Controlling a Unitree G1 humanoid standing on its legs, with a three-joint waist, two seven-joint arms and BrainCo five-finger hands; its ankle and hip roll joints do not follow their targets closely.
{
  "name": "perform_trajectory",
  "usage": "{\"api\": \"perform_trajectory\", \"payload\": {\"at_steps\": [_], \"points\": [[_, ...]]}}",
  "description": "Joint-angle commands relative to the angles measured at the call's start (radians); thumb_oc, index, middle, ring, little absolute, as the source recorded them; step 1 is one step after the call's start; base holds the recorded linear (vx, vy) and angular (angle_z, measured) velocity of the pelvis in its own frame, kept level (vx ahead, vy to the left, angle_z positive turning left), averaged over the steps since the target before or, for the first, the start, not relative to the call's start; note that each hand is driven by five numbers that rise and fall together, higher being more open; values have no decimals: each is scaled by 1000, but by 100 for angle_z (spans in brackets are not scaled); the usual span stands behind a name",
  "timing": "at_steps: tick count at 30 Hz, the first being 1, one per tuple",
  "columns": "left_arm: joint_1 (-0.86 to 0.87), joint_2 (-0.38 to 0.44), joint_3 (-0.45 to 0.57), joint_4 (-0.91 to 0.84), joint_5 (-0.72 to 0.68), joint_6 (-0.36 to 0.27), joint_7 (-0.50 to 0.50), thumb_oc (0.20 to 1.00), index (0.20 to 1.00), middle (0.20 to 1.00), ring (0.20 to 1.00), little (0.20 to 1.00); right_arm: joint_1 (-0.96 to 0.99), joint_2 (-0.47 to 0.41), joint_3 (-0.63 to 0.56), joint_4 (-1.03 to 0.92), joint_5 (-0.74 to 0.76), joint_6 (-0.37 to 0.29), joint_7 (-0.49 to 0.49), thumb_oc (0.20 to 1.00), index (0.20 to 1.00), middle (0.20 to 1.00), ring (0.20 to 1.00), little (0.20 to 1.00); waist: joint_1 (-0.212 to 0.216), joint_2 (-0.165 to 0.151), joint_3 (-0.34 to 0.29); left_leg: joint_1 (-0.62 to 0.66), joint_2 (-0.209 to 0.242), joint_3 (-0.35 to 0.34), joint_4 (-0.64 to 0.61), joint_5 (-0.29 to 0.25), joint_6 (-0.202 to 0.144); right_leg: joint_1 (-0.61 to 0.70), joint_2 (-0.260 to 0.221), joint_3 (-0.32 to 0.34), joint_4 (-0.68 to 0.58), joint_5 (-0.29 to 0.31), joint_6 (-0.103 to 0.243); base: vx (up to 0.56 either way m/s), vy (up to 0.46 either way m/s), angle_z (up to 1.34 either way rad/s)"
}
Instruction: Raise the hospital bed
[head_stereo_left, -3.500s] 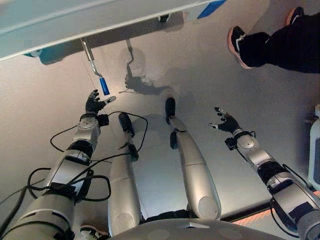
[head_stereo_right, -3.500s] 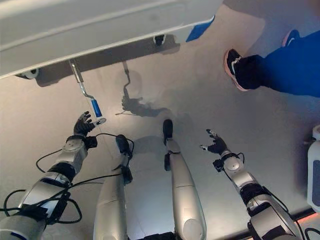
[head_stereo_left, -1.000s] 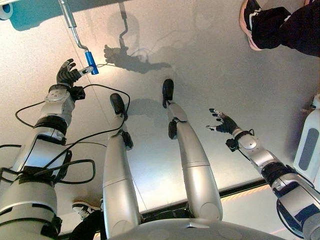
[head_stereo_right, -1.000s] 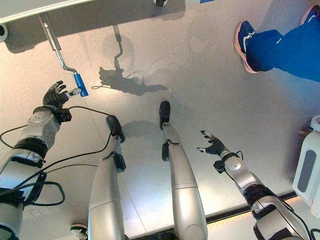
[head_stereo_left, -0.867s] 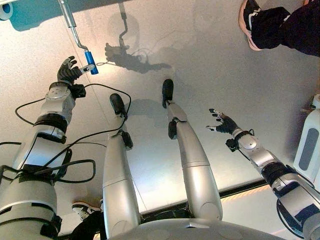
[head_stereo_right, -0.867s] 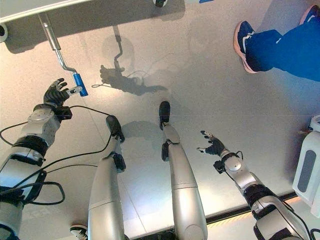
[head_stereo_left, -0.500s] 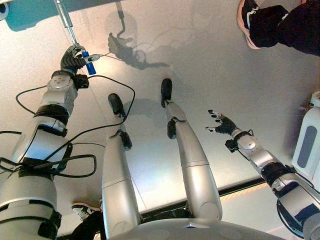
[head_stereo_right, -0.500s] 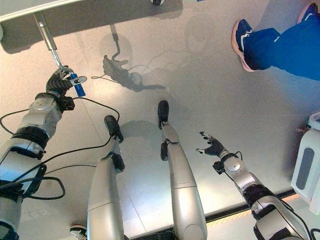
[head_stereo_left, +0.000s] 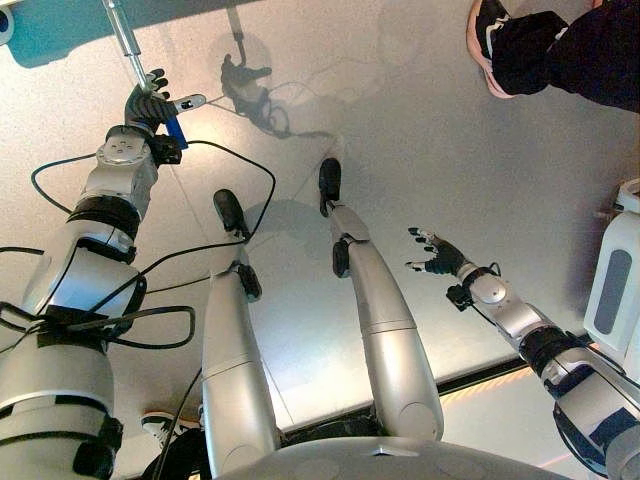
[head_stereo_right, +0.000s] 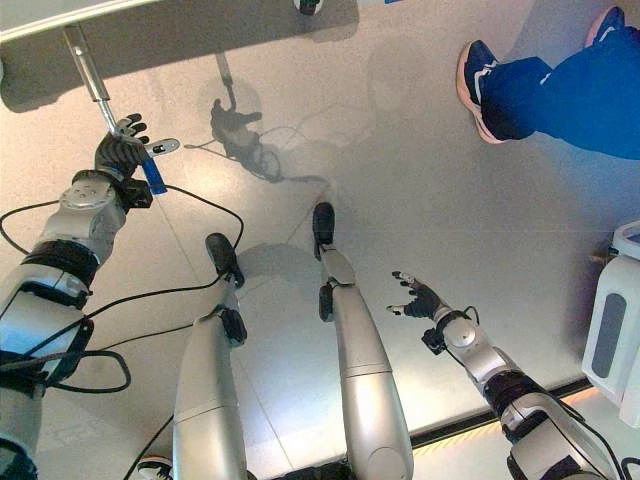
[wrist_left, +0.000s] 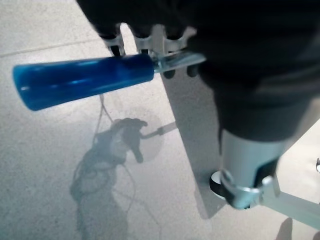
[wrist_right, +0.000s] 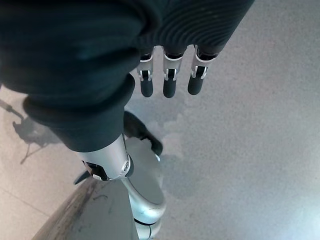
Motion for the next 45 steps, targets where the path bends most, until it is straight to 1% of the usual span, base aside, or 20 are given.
{"api": "perform_trajectory", "payload": {"at_steps": [1,13,21,31,38,39,40,41,42,45], "points": [[44,1,15,-4,18,-27,-2,1000,1000,1000,1000,1000,86,-34,31,-19,-19,4,-2,1000,1000,1000,1000,1000,1,-15,-39,18,10,-42,65,-35,-1,23,-15,37,2,0,136,0,0,0],[73,-20,32,37,40,-14,-4,1000,1000,1000,1000,1000,67,-42,36,-33,-17,5,-8,1000,1000,1000,1000,1000,5,-20,-18,30,9,-42,59,-25,-5,35,-16,36,-1,4,135,0,0,0],[99,-40,52,68,81,0,-11,1000,1000,1000,1000,1000,48,-67,32,-80,-22,1,-15,1000,1000,1000,1000,1000,0,-38,6,26,12,-40,62,-20,-6,30,-11,37,5,7,136,0,0,0],[107,-65,59,68,95,1,-2,1000,1000,1000,1000,1000,60,-74,30,-106,-33,-2,-20,1000,1000,1000,1000,1000,-6,-46,7,10,11,-41,72,-23,-4,14,-10,38,12,6,135,0,0,0],[104,-53,54,62,104,1,0,1000,1000,1000,1000,1000,73,-85,35,-122,-42,-2,-15,1000,1000,1000,1000,1000,-6,-48,7,7,11,-40,74,-22,-4,10,-8,41,12,8,135,0,0,0],[106,-50,55,59,104,-2,0,718,718,718,718,718,77,-86,34,-123,-44,-2,-15,1000,1000,1000,1000,1000,-6,-48,7,6,9,-40,74,-22,-4,10,-8,42,13,8,135,0,0,0],[107,-49,56,60,107,-2,-1,416,416,416,416,416,78,-87,35,-125,-45,-3,-13,1000,1000,1000,1000,1000,-6,-48,7,6,9,-41,74,-22,-4,10,-8,42,13,8,135,0,0,0],[107,-49,56,60,107,-2,-1,416,416,416,416,416,78,-87,35,-125,-45,-3,-13,1000,1000,1000,1000,1000,-6,-48,7,6,9,-41,74,-22,-4,10,-8,42,13,8,135,0,0,0],[106,-47,49,49,103,-4,1,200,200,200,200,200,84,-89,36,-126,-49,-3,-13,1000,1000,1000,1000,1000,-4,-47,7,6,8,-41,75,-22,-5,10,-9,41,13,8,135,0,0,0],[109,-44,50,46,101,-6,4,200,200,200,200,200,85,-89,39,-121,-52,-3,-14,1000,1000,1000,1000,1000,-2,-46,7,5,7,-42,74,-22,-4,10,-11,39,15,8,135,0,0,0]]}}
